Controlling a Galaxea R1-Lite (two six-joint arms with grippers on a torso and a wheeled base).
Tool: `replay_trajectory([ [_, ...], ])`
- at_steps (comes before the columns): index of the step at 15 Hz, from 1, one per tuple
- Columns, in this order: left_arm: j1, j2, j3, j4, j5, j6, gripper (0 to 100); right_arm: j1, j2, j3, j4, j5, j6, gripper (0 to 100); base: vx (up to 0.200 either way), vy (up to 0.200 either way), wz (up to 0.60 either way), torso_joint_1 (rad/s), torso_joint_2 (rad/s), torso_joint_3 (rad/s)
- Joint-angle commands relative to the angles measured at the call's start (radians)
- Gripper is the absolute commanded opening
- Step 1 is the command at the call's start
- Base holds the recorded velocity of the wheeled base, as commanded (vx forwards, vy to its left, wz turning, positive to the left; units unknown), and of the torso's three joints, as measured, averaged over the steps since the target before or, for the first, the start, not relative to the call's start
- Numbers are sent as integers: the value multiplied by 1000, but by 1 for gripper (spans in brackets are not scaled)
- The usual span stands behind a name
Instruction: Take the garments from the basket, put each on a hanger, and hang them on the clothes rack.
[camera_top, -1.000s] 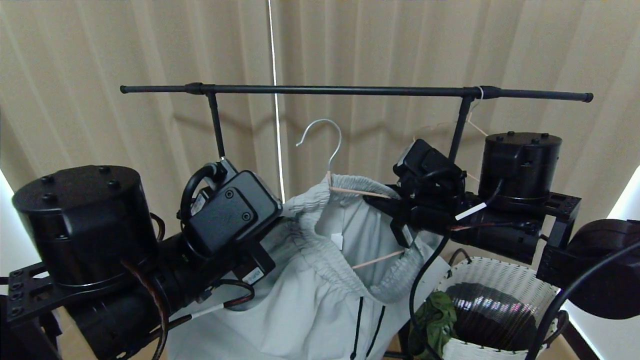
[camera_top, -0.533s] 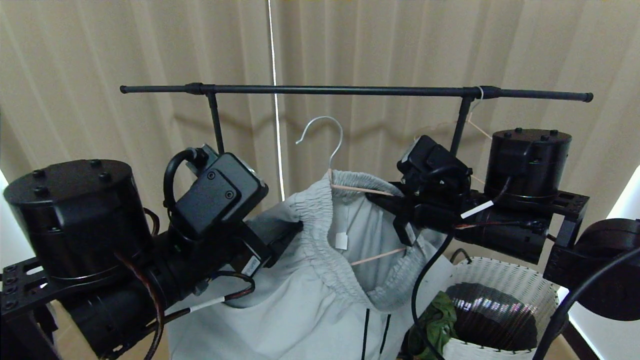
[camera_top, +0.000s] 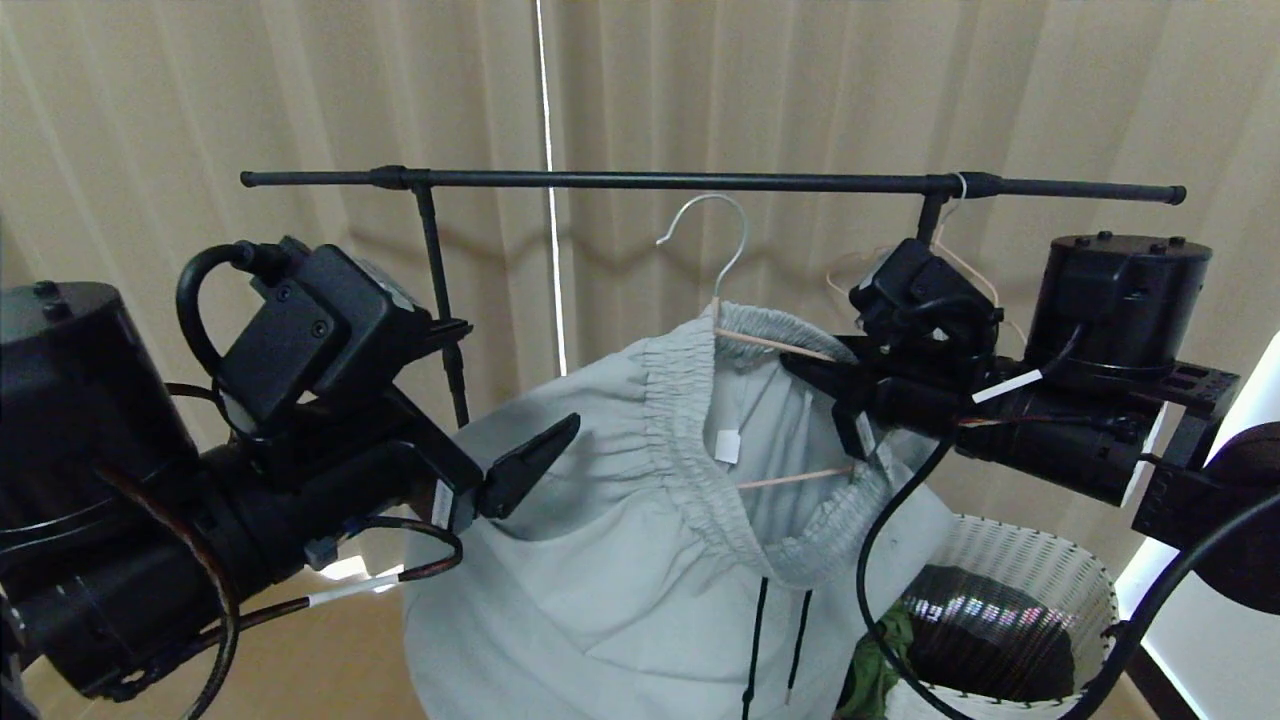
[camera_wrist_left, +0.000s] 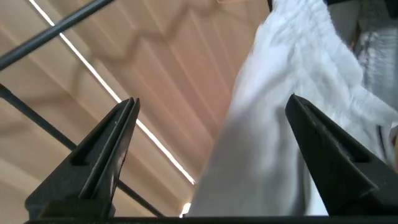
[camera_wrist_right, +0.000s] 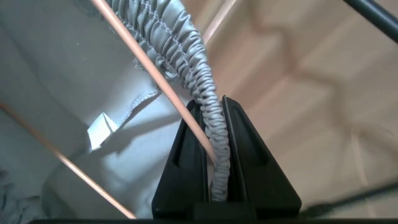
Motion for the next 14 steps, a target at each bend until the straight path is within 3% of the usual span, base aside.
replay_trajectory([
  [1, 35, -31, 11, 1, -27, -1, 100, -38, -7, -5, -1, 0, -1, 0, 0, 0, 0, 0, 0, 0],
  [7, 91, -70, 50, 0, -81, -56, 100, -136, -53, -8, -1, 2, 1, 0, 0, 0, 0, 0, 0, 0],
  [11, 144, -35, 132, 0, -81, -45, 100, -140, -107, -3, -1, 8, 5, 0, 0, 0, 0, 0, 0, 0],
  [14, 174, 22, 127, -3, -81, -47, 100, -136, -139, 3, -3, 17, 8, 0, 0, 0, 0, 0, 0, 0],
])
